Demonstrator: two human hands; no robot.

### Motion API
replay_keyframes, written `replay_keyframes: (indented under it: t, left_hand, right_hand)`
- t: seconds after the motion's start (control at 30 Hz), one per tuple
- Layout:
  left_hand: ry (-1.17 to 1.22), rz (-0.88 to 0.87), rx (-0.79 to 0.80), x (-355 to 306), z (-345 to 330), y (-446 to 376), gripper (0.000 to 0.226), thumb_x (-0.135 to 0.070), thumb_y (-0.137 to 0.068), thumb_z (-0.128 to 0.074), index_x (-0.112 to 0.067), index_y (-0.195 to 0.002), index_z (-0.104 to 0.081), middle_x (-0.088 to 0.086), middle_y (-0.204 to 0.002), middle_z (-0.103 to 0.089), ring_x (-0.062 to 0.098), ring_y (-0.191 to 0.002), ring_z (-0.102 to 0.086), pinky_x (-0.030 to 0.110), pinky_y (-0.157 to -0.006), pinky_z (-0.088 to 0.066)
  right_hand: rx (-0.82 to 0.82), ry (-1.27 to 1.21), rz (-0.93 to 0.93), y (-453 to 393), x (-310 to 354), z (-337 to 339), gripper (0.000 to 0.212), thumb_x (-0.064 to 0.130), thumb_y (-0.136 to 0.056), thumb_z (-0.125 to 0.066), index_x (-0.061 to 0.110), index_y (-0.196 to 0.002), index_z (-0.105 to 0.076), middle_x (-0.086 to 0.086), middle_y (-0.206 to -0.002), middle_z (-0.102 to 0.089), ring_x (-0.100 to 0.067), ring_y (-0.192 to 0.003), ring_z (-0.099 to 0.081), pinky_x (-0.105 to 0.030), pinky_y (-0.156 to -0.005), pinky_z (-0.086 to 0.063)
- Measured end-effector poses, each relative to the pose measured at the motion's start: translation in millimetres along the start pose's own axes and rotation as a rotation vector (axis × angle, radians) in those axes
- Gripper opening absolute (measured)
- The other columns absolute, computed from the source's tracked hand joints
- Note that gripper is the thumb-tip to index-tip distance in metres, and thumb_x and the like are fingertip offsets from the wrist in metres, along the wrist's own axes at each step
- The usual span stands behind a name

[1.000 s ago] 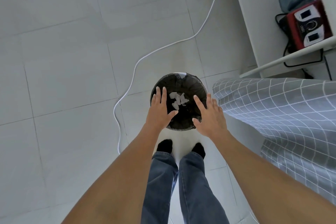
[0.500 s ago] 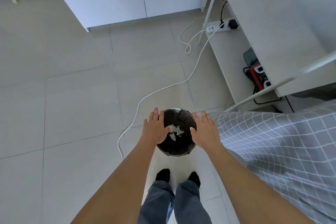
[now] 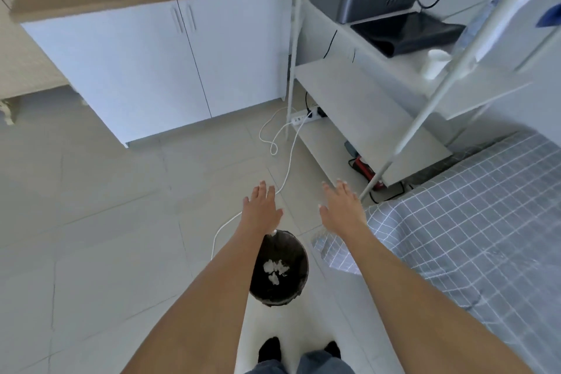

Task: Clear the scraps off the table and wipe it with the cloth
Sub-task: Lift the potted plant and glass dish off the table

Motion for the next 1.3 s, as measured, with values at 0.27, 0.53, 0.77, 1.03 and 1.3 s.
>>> replay_keyframes:
  t: [0.27, 0.53, 0.77, 1.03, 1.3]
  left_hand:
    - [-0.081, -0.176, -0.006, -117, 34, 9, 0.070, -0.044, -0.100, -0.034, -0.010, -0.153, -0.004, 0.013, -0.160, 0.001, 0.028, -0.148, -0.002, 0.047, -0.117, -0.015]
    - [-0.143, -0.367, -0.001, -288, 25, 46, 0.071, -0.044, -0.100, -0.036, -0.007, -0.152, -0.005, 0.016, -0.160, 0.000, 0.029, -0.148, -0.003, 0.046, -0.118, -0.016]
    - [-0.250, -0.524, 0.030, -436, -28, 98, 0.069, -0.045, -0.101, -0.034, -0.009, -0.153, -0.005, 0.013, -0.160, -0.001, 0.028, -0.147, -0.005, 0.045, -0.117, -0.018]
    - [-0.308, -0.669, 0.085, -556, -82, 151, 0.071, -0.044, -0.101, -0.034, -0.009, -0.153, -0.001, 0.014, -0.160, 0.003, 0.030, -0.148, -0.002, 0.048, -0.118, -0.013]
    - [-0.362, -0.818, 0.129, -638, -119, 186, 0.070, -0.042, -0.101, -0.037, -0.009, -0.153, -0.004, 0.013, -0.160, 0.003, 0.030, -0.148, -0.003, 0.047, -0.117, -0.014]
  right_hand:
    - [-0.069, -0.049, -0.188, 65, -105, 44, 0.059, 0.033, -0.101, -0.036, 0.019, -0.153, -0.013, -0.014, -0.160, -0.009, -0.028, -0.148, -0.006, -0.046, -0.119, -0.014]
    - [-0.107, -0.133, -0.379, 160, -247, 47, 0.059, 0.030, -0.101, -0.040, 0.020, -0.153, -0.014, -0.014, -0.160, -0.009, -0.030, -0.148, -0.006, -0.045, -0.119, -0.012]
    - [-0.108, -0.187, -0.557, 256, -374, 26, 0.059, 0.030, -0.102, -0.039, 0.021, -0.153, -0.011, -0.013, -0.161, -0.005, -0.029, -0.148, -0.003, -0.045, -0.119, -0.010]
    - [-0.137, -0.236, -0.766, 369, -485, 2, 0.060, 0.032, -0.101, -0.039, 0.022, -0.154, -0.011, -0.011, -0.161, -0.006, -0.028, -0.148, -0.004, -0.045, -0.119, -0.012]
    - [-0.193, -0.328, -0.986, 455, -555, -24, 0.061, 0.033, -0.099, -0.045, 0.023, -0.152, -0.017, -0.011, -0.161, -0.004, -0.030, -0.148, -0.004, -0.047, -0.119, -0.013]
Point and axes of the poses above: each hand's wrist, its own y-axis away from the middle knuckle, its own z-axis out of the back of the hand, x = y × z, the point moved 10 cm from there along -y, towards the middle knuckle
